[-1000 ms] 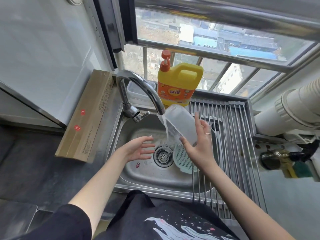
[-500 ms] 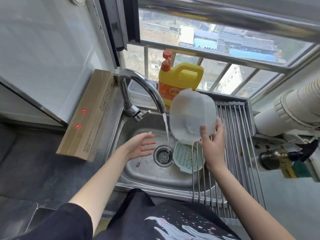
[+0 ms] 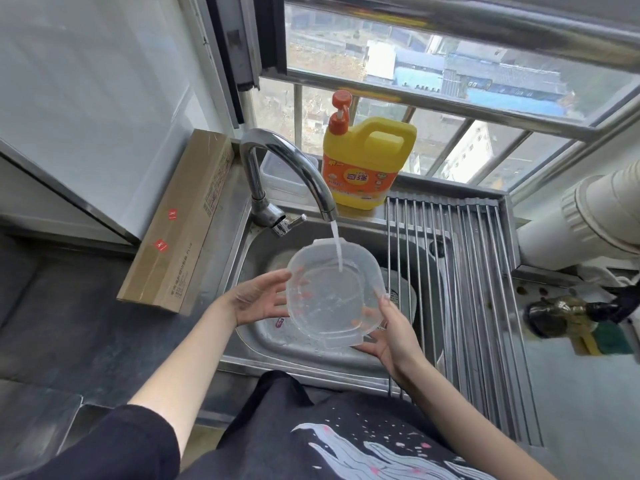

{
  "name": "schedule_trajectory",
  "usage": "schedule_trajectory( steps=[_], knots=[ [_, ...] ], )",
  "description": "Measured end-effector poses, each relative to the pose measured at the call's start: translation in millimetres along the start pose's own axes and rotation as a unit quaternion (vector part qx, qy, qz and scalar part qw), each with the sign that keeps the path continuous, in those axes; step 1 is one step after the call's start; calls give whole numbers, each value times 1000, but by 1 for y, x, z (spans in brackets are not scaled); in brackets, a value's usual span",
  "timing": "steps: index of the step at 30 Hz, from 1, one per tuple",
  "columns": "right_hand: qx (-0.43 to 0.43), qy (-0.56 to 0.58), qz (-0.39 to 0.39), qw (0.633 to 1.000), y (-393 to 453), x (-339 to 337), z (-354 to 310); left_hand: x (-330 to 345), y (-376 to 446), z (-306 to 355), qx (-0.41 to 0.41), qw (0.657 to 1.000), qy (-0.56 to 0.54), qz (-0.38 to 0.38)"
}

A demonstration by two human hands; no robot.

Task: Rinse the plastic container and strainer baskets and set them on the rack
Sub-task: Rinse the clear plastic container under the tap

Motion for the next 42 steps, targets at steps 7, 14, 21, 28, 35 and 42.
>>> schedule_trajectory(
  steps=[7, 14, 21, 28, 35, 42],
  knots=[
    [-30, -45, -12, 998, 3, 1, -9, 9, -6, 9, 25, 999, 35, -17],
    [-86, -85, -24, 992, 12, 3, -21, 16, -3, 17, 56, 997, 31, -34],
    [-108, -107, -22, 988, 25, 3, -35, 23, 1, 26, 78, 996, 24, -45],
    [-111, -146, 5, 983, 26, 0, -37, 20, 4, 22, 53, 998, -9, -31],
    [-98, -134, 12, 986, 24, -1, -34, 20, 1, 22, 26, 999, -33, 9],
    [-106, -145, 16, 984, 18, 1, -40, 31, 22, 80, 67, 975, -128, 169]
  ],
)
Point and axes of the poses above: each hand's wrist, its own y-axis towards the middle knuckle, its own x-axis out of the palm, z = x × y, the point moved 3 cm from there along y, towards the middle knuckle, and after that the axes turned 4 degrees about z, right-handed, at the moved point
